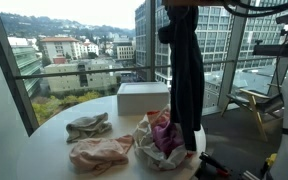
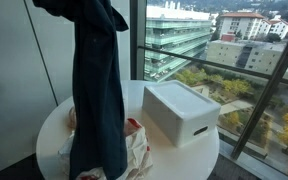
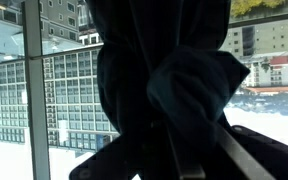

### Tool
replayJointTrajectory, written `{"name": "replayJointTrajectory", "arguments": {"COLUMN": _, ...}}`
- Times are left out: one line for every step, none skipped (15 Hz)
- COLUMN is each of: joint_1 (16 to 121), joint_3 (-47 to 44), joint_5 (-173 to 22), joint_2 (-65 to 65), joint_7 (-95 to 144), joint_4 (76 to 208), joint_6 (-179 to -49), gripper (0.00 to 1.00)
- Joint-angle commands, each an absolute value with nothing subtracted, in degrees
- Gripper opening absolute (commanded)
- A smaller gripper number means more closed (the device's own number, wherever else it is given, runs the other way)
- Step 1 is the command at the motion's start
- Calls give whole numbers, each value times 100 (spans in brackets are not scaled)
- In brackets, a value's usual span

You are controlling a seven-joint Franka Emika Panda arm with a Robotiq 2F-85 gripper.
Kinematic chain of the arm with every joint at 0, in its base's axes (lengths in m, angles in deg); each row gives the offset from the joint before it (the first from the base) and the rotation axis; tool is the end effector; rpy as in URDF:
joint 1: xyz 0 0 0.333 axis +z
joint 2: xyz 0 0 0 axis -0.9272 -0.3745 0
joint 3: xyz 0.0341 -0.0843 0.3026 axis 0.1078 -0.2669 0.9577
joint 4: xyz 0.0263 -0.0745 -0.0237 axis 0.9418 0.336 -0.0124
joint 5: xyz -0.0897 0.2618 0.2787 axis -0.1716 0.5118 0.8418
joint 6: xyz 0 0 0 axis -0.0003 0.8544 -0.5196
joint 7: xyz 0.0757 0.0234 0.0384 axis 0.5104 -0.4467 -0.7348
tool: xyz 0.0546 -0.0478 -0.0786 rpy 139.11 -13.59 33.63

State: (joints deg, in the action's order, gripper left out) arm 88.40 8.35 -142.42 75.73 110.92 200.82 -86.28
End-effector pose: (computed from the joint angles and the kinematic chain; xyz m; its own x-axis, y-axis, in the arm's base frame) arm 0.2701 0.0651 0.6054 0.1288 -0.2414 0.9618 -0.7721 -0.6330 -0.0555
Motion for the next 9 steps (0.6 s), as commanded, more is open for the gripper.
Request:
{"name": "replayJointTrajectory", "arguments": {"joint_1": 8494, "joint_3": 892, "joint_5": -14522, "joint_2": 7350, "joint_7": 11046, "joint_4": 19694, "joint_6": -9071, "gripper": 11}}
{"name": "replayJointTrajectory", "arguments": {"joint_1": 8453, "joint_3": 901, "joint_5": -14579, "joint_2": 7261, "joint_7": 11054, "joint_4": 19610, "joint_6": -9180, "gripper": 11}}
{"name": "replayJointTrajectory", "arguments": {"joint_1": 8428, "joint_3": 896, "joint_5": -14583, "joint_2": 7173, "joint_7": 11054, "joint_4": 19543, "joint_6": -9282, "gripper": 11}}
{"name": "replayJointTrajectory", "arguments": {"joint_1": 8402, "joint_3": 883, "joint_5": -14577, "joint_2": 7059, "joint_7": 11058, "joint_4": 19487, "joint_6": -9407, "gripper": 11}}
{"name": "replayJointTrajectory", "arguments": {"joint_1": 8384, "joint_3": 854, "joint_5": -14562, "joint_2": 6931, "joint_7": 11074, "joint_4": 19476, "joint_6": -9547, "gripper": 11}}
{"name": "replayJointTrajectory", "arguments": {"joint_1": 8367, "joint_3": 821, "joint_5": -14545, "joint_2": 6813, "joint_7": 11085, "joint_4": 19488, "joint_6": -9697, "gripper": 11}}
{"name": "replayJointTrajectory", "arguments": {"joint_1": 8344, "joint_3": 791, "joint_5": -14544, "joint_2": 6697, "joint_7": 11108, "joint_4": 19526, "joint_6": -9856, "gripper": 11}}
{"name": "replayJointTrajectory", "arguments": {"joint_1": 8317, "joint_3": 764, "joint_5": -14522, "joint_2": 6583, "joint_7": 11102, "joint_4": 19565, "joint_6": -9992, "gripper": 11}}
{"name": "replayJointTrajectory", "arguments": {"joint_1": 8276, "joint_3": 747, "joint_5": -14505, "joint_2": 6478, "joint_7": 11100, "joint_4": 19614, "joint_6": -10096, "gripper": 11}}
